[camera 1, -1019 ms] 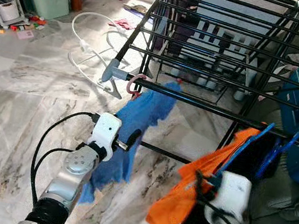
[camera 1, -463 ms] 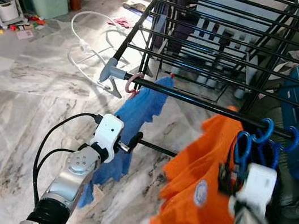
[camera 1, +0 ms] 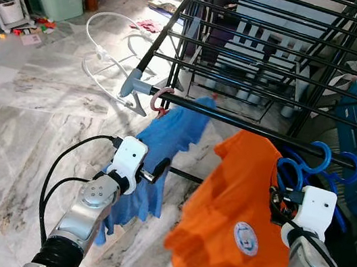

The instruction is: Hang hanger

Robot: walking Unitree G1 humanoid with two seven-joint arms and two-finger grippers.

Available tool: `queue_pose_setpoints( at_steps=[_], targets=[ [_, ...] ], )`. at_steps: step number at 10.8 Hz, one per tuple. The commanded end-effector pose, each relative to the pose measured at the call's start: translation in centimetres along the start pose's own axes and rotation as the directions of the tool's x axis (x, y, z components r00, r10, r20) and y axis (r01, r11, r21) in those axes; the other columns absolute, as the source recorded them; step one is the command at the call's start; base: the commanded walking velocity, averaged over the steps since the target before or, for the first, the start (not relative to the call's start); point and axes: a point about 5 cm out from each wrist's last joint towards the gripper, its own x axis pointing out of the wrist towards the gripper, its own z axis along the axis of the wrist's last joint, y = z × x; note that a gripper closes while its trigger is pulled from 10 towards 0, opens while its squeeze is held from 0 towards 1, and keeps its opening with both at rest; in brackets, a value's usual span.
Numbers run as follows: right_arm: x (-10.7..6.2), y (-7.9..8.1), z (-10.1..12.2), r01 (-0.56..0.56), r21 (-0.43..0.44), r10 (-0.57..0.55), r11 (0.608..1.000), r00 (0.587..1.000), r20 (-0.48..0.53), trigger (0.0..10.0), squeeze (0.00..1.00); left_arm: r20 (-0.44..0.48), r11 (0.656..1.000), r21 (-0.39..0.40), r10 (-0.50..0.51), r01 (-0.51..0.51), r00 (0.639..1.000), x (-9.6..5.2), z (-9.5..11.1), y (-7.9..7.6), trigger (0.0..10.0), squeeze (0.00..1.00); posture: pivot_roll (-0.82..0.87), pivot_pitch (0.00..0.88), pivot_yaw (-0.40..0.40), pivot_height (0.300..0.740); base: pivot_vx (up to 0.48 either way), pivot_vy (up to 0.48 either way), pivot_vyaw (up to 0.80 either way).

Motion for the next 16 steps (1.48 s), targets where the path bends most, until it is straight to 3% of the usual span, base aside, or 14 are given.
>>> queue_pose_setpoints(
  at_steps=[1,7,8,10,11,16],
  targets=[
    [-0.3,-0.5,-1.1,-0.005,0.011,0.006,1.0,0.998,-0.062,0.0,0.43,-0.024,1.0,0.008,0.001,0.0,1.0,-0.1,-0.4,-0.1,10.0,0.0,0.09,0.121,-0.065,0.74,0.0,0.0,0.0],
    [-0.6,-1.3,-1.8,-0.026,0.027,0.028,0.999,0.994,-0.109,0.0,0.4,-0.041,1.0,0.017,-0.008,0.009,0.999,0.0,-0.6,-0.2,10.0,0.0,0.08,0.117,-0.06,0.74,0.0,0.0,0.0],
    [-0.5,-1.3,-1.8,-0.024,0.029,0.027,0.999,0.994,-0.104,0.0,0.4,-0.029,0.999,0.02,-0.035,0.035,0.999,0.0,-0.5,-0.3,10.0,0.0,0.08,0.115,-0.06,0.74,0.0,0.0,0.0],
    [-0.5,-1.3,-1.8,-0.024,0.032,0.027,0.999,0.994,-0.104,0.0,0.4,-0.016,0.984,-0.062,-0.166,0.164,0.986,-0.7,-0.9,-1.0,10.0,0.0,0.09,0.111,-0.062,0.74,0.0,0.0,0.0],
    [-0.5,-1.2,-1.9,-0.027,0.031,0.03,0.999,0.994,-0.105,0.0,0.4,-0.014,0.977,-0.038,-0.209,0.208,0.978,-1.0,-0.9,-1.1,10.0,0.0,0.09,0.111,-0.065,0.74,0.0,0.0,0.0],
    [-0.5,-1.3,-2.1,-0.024,0.031,0.028,0.999,0.994,-0.105,0.0,0.4,-0.021,0.979,-0.033,-0.201,0.2,0.979,-1.1,-1.1,-0.7,10.0,0.0,0.09,0.112,-0.062,0.74,0.0,0.0,0.0]
  ],
)
